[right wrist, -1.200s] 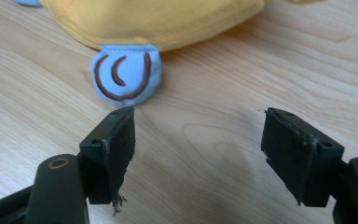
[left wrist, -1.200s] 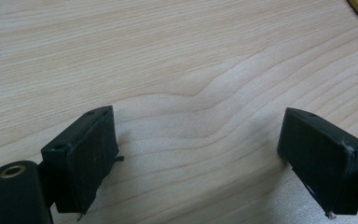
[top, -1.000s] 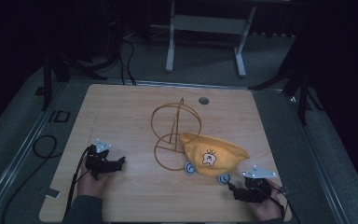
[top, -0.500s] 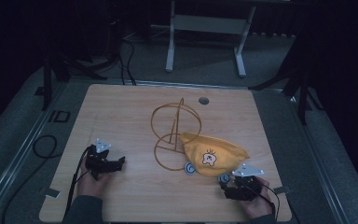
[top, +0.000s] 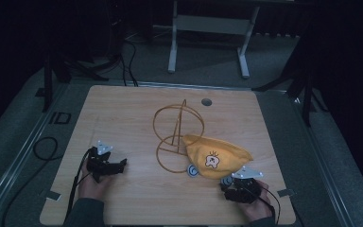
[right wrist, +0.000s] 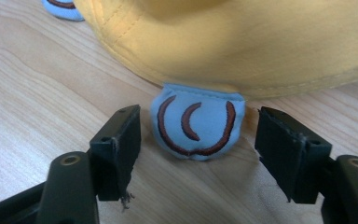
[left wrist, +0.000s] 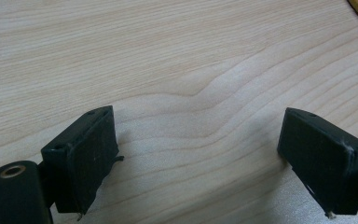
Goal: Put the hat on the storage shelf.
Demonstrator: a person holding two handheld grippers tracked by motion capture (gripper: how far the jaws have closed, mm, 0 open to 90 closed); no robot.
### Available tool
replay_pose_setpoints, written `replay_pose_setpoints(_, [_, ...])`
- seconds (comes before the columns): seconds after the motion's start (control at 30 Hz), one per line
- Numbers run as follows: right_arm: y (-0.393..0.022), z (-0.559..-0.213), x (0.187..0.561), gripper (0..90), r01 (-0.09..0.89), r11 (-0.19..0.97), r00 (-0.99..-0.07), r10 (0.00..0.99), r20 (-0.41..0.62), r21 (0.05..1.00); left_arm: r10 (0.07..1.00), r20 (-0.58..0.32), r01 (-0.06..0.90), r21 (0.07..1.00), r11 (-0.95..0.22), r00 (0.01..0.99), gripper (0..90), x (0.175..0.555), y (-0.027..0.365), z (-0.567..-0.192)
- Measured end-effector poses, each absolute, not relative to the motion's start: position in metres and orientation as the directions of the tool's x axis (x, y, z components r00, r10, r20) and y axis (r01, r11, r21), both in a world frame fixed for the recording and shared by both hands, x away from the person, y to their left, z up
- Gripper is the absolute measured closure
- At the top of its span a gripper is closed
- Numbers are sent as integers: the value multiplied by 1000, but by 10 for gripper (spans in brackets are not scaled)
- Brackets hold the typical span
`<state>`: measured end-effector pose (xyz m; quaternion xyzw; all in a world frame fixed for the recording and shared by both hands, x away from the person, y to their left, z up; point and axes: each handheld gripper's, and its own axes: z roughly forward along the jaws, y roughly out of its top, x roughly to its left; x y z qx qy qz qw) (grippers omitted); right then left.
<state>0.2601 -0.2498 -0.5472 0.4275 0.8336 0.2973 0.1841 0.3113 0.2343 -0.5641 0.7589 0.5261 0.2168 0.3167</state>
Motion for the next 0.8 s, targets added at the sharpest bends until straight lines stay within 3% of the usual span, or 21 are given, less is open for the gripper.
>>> replay_pose_setpoints(0.13, [-254, -548, 261, 359, 618, 426, -559, 829, -12, 661, 936, -4, 661, 709, -246, 352, 118, 311, 234, -564])
replay_pose_setpoints(0.43, [-258, -547, 262, 499, 621, 416, -545, 838, -15, 664, 936, -4, 661, 709, -246, 352, 118, 311, 234, -564])
replay_pose_setpoints(0.8, [-258, -546, 259, 595, 611, 428, -539, 841, -46, 667, 936, -4, 661, 709, -245, 352, 118, 311, 234, -564])
